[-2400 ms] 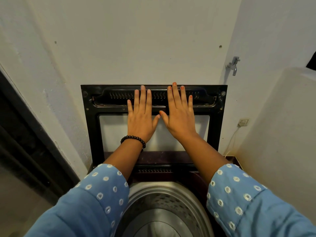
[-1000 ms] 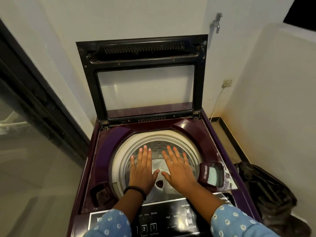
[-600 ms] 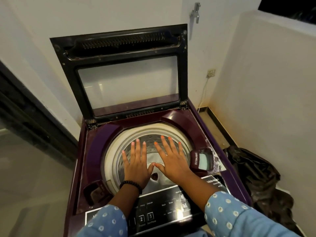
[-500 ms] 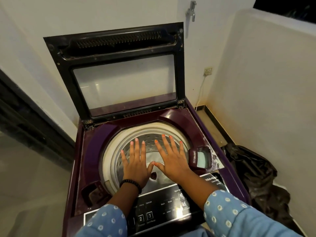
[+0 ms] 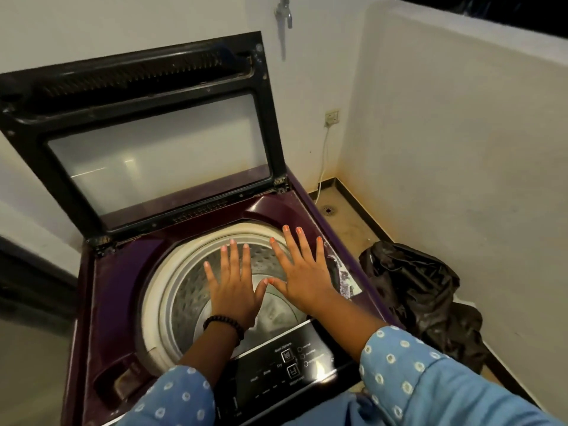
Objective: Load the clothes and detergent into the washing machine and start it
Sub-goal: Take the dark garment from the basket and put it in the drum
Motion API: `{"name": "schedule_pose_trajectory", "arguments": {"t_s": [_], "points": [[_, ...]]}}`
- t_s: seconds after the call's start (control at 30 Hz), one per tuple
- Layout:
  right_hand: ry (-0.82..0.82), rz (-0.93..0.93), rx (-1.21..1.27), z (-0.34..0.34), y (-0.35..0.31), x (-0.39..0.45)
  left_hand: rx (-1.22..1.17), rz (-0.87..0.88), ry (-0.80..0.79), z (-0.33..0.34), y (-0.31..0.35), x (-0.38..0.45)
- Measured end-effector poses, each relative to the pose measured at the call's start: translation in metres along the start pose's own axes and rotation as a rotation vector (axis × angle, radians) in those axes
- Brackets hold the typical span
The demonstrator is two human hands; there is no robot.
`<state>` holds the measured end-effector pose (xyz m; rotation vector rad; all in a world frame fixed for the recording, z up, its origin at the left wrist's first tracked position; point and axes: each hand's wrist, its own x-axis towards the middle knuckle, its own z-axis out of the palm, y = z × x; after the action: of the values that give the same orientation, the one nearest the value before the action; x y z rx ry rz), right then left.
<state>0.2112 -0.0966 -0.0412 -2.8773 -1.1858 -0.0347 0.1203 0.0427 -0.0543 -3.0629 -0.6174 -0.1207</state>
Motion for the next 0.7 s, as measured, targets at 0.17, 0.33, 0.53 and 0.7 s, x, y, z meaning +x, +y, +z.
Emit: {"name": "schedule_pose_trajectory", "arguments": {"t_s": [0.17, 0.33, 0.53, 0.7], "points": [[-0.006, 0.036, 0.013, -0.015, 0.037, -0.002, -0.002, 0.038, -0.013, -0.008, 0.038, 0.018], [-0.024, 0.083, 0.073, -0.025, 0.079, -0.01, -0.01, 0.083, -0.017, -0.016, 0.079, 0.037], [0.0, 0.182, 0.164, -0.021, 0.126, -0.014, -0.009, 0.151, 0.0, -0.021, 0.126, 0.065], [0.023, 0.285, 0.247, -0.014, 0.159, -0.023, -0.006, 0.225, 0.017, -0.025, 0.166, 0.085]]}}
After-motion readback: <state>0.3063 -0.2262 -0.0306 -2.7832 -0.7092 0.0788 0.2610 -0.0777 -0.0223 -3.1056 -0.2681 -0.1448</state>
